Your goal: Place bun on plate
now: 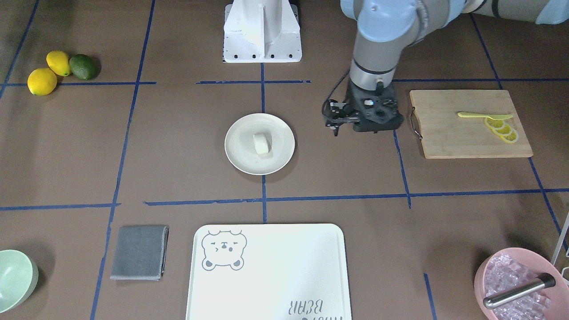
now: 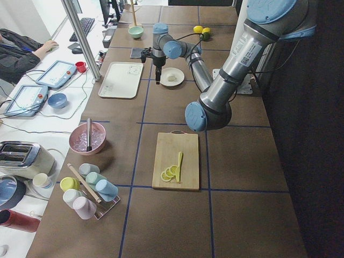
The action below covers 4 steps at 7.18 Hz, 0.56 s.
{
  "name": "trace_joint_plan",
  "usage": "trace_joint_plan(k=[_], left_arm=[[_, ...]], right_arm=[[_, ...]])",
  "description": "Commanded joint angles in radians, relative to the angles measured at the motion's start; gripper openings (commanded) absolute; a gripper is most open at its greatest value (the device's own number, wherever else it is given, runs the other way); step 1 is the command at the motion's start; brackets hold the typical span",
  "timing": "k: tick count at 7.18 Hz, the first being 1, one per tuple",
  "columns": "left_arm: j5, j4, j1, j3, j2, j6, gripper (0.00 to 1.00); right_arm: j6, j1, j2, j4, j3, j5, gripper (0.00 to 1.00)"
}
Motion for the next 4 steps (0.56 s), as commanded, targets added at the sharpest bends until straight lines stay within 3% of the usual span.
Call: trace_joint_plan(k=[1, 3, 4], left_arm=[[-0.147, 0.003, -0.211, -0.018, 0.145, 0.31, 1.0], [-0.227, 0.003, -0.389, -0.006, 0.29, 0.603, 1.0], [-0.241, 0.005, -0.47, 0.008, 0.341, 0.717, 1.0]], right_arm=[[-0.044, 0.015, -0.005, 0.007, -0.037, 0.044, 1.0], [-0.032, 0.015, -0.034, 0.2, -0.141, 0.031, 1.0], [-0.011, 0.015, -0.029, 0.233, -0.173, 0.023, 1.0]])
